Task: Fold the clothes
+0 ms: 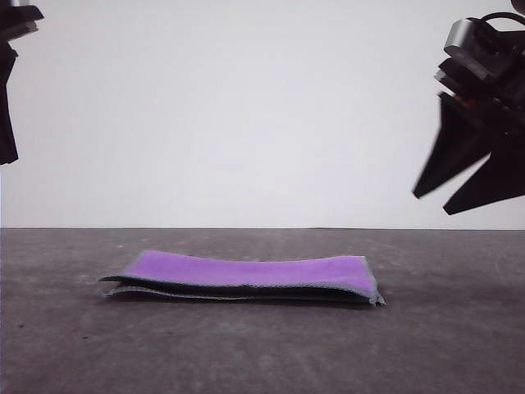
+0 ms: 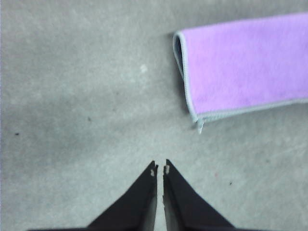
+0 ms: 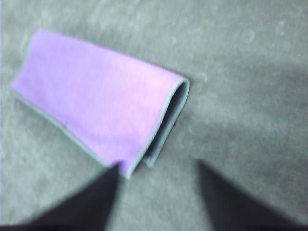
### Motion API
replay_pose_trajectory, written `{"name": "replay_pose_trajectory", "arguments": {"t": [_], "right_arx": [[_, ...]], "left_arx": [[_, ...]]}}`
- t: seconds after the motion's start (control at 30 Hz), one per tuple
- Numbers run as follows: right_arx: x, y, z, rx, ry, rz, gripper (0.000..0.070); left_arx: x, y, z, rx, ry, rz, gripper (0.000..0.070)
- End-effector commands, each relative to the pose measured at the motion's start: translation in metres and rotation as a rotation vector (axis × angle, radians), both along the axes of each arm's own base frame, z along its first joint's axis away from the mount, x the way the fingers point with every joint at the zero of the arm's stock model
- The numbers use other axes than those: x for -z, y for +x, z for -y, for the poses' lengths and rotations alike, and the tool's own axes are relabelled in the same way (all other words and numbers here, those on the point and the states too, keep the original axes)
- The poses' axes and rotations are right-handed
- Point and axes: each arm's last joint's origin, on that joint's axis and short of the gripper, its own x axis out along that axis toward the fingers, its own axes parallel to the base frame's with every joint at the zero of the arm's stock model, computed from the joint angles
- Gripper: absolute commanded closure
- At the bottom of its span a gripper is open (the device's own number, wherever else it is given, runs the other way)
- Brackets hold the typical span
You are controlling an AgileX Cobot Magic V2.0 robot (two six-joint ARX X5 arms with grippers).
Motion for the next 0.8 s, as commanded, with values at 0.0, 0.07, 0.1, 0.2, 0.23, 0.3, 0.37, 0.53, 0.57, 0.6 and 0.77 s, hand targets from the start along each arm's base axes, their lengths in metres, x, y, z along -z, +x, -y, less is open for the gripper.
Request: {"name": "replay_pose_trajectory", "arguments": {"t": [0.0,0.07,0.1,0.2,0.23,0.3,0.37,0.53,0.57,0.6,0.77], "right_arx": [[0.001,0.003,-0.002,0.019,0.022,-0.022,0.0237],[0.001,0.003,-0.002,0.026,0.026,-0.030,0.0237],[0.001,0.003,-0.002,0.027,0.026,-0.031,0.0237],[0.002,0.004,-0.002,0.038,0.035,-0.038,0.0237],[0.003,0.006,-0.002,0.041,0.040,-0.040,0.0237],[0.007,0.009,-0.003,0.048,0.052,-0.055,0.0237],[0.013,0.014,-0.005,0.030,0.076,-0.078,0.0237],[0.033,0.028,-0.010,0.002,0.125,-0.135,0.0237],[0.037,0.031,-0.012,-0.006,0.147,-0.146,0.0237],[0.040,0.034,-0.013,-0.013,0.173,-0.160,0.0237],[0.059,0.044,-0.017,-0.025,0.235,-0.218,0.0237]], "left_arx": [[-0.002,0.002,0.001,-0.008,-0.010,0.007,0.0696],[-0.002,0.002,0.001,-0.008,-0.010,0.005,0.0696],[-0.002,0.002,0.001,-0.008,-0.010,0.005,0.0696],[-0.002,0.002,0.001,-0.007,-0.011,0.007,0.0696],[-0.002,0.002,0.001,-0.007,-0.011,0.008,0.0696],[-0.003,0.003,0.001,-0.007,-0.012,0.014,0.0696],[-0.003,0.003,0.001,-0.007,-0.013,0.016,0.0696],[-0.003,0.003,0.001,-0.007,-0.013,0.016,0.0696],[-0.003,0.003,0.001,-0.007,-0.013,0.016,0.0696],[-0.003,0.003,0.001,-0.007,-0.013,0.017,0.0696],[-0.003,0.003,0.001,-0.010,-0.015,0.017,0.0696]]}}
